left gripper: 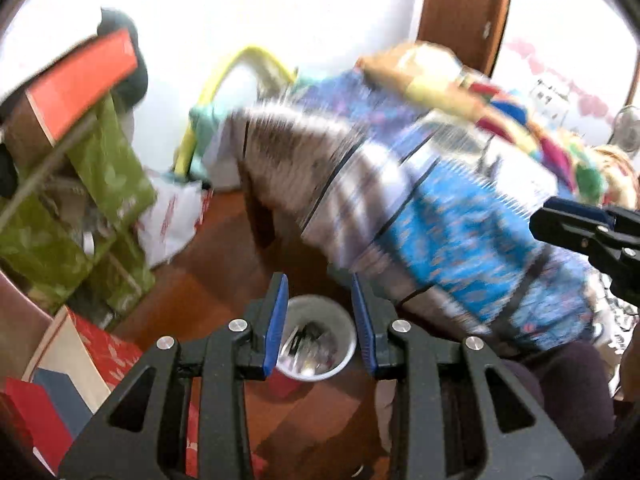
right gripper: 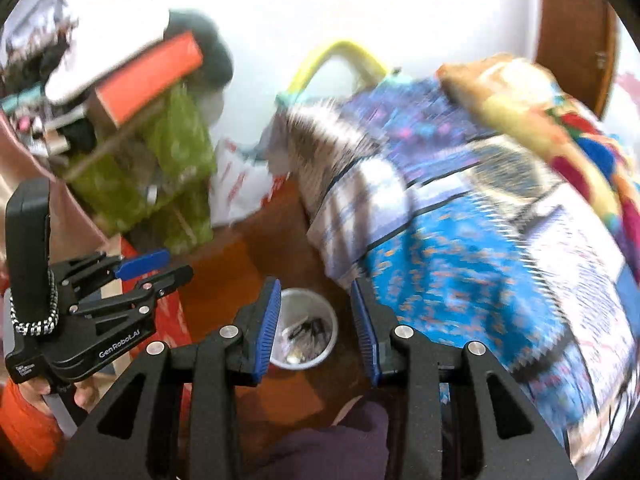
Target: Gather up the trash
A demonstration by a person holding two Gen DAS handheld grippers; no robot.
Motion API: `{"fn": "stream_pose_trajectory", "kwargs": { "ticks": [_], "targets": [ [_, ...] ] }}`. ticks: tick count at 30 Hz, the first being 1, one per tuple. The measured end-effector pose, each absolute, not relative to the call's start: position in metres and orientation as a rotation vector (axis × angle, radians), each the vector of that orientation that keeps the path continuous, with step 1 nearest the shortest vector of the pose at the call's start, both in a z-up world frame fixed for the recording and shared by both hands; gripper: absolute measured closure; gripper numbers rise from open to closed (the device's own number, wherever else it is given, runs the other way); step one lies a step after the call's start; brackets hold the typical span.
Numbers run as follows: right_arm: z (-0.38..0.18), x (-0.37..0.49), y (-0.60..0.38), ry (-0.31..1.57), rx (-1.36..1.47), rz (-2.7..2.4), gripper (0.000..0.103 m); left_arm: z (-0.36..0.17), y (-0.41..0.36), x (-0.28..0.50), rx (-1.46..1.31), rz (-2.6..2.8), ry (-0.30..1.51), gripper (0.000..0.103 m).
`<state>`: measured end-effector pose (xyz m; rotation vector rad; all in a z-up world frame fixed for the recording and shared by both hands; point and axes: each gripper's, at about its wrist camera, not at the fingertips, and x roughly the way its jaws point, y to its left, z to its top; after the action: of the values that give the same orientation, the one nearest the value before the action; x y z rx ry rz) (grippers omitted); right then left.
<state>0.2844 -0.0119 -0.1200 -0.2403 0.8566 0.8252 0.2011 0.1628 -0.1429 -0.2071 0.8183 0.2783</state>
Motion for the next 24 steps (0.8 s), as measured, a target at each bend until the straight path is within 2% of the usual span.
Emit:
{"fn": "stream_pose_trajectory", "kwargs": {
  "ticks": [5, 11, 19, 20, 21, 22, 24],
  "targets": [
    [-0.066, 0.238, -0.072, 0.711, -0.098, 0.734, 0.070, -0.073, 0.115, 0.160, -0.159, 0.189, 0.646, 0.071],
    [-0.019, 0.175, -0.129, 0.547, -0.007, 0.614, 0.070, -0.014, 0.058, 0.103, -0.093, 0.101, 0.470, 0.071],
    [0.009, 0.104, -0.178, 0.379, 0.072, 0.423, 0.068, 0.007, 0.018, 0.045, -0.115, 0.037, 0.381, 0.057],
    [0.009, 0.099, -0.182, 0.369, 0.073, 0.410, 0.062, 0.006, 0.014, 0.041, -0.109, 0.037, 0.379, 0.055],
    [0.011, 0.091, -0.184, 0.356, 0.071, 0.391, 0.052, 0.006, 0.011, 0.037, -0.101, 0.036, 0.380, 0.049],
    [0.011, 0.085, -0.189, 0.347, 0.071, 0.380, 0.046, 0.007, 0.007, 0.033, -0.086, 0.038, 0.380, 0.042],
    [0.012, 0.070, -0.195, 0.315, 0.071, 0.341, 0.026, 0.007, 0.002, 0.025, -0.076, 0.056, 0.368, 0.031]
  ]
}}
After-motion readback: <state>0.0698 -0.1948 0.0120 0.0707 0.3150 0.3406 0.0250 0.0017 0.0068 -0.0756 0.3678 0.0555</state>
